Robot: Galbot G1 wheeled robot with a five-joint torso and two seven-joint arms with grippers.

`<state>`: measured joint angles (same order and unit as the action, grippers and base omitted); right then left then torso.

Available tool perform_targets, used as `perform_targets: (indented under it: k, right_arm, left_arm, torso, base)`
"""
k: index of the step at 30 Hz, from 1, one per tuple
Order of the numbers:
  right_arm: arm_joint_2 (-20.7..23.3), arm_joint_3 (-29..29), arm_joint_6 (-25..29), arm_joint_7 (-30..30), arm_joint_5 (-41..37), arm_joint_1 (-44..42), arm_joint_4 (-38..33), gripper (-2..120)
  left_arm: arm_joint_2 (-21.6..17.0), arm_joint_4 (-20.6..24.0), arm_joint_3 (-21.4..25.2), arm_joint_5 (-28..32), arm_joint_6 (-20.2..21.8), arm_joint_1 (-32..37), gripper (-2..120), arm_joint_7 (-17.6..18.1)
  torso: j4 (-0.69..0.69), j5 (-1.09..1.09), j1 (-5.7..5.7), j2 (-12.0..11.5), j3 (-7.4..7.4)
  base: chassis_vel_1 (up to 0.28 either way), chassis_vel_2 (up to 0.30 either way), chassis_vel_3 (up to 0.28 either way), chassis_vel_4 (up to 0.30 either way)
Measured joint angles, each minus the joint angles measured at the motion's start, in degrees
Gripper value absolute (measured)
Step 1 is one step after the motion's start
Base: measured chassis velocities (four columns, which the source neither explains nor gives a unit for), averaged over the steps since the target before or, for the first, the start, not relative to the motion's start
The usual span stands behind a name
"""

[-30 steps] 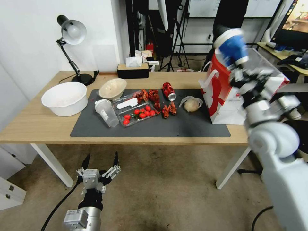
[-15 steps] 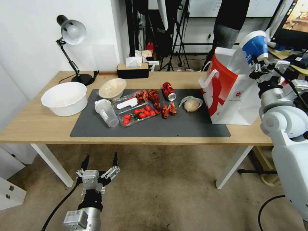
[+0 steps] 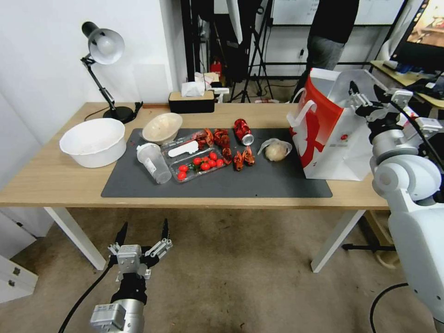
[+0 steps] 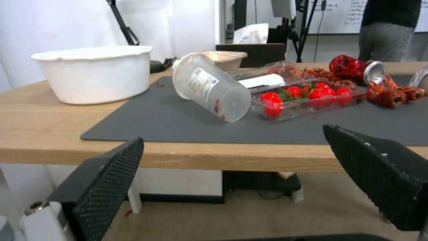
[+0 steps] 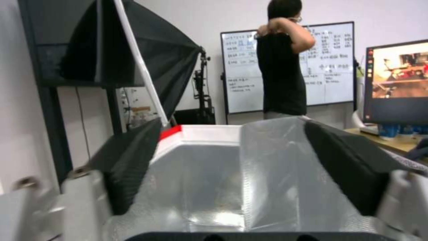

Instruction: Pick up the trash from the table and place it into the takeout bag.

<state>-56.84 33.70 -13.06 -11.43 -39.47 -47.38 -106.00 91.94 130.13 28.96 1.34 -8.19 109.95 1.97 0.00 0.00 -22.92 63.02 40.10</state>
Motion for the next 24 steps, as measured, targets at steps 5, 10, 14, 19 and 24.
perform_targets:
  k: [5,10,14,19,24]
  right_arm:
    - [-0.2,-0.1,0.1,0.1,0.2,-0.1,0.0,96]
    - [-0.2,-0.1,0.2,0.1,0.3,-0.1,-0.1,100]
    - [-0.4,-0.2,0.2,0.1,0.6,-0.4,-0.4,100]
    - [-0.5,-0.2,0.7,0.5,1.2,-1.1,-1.0,100]
    - [-0.6,-0.2,1.3,0.9,1.2,-1.8,-2.0,100]
  left_arm:
    - [0.0,0.0,0.1,0.0,0.0,0.0,100,0.0]
    - [0.0,0.0,0.1,0.0,0.0,0.0,100,0.0]
    - [0.1,-0.1,0.2,0.0,-0.1,0.1,100,0.1]
    - [0.1,-0.1,0.4,0.0,-0.3,0.2,100,0.1]
    - [0.1,-0.1,0.4,0.0,-0.6,0.3,100,0.2]
  torso:
    - [0.0,0.0,0.0,0.0,0.0]
    - [0.0,0.0,0.0,0.0,0.0]
    - [0.0,0.0,0.0,0.0,0.0]
    - [0.0,0.0,0.02,0.0,0.0]
    - [0.0,0.0,0.01,0.0,0.0]
  base:
    - [0.0,0.0,0.0,0.0]
    - [0.0,0.0,0.0,0.0]
    - [0.0,0.0,0.0,0.0]
    - [0.0,0.0,0.0,0.0]
    - [0.0,0.0,0.0,0.0]
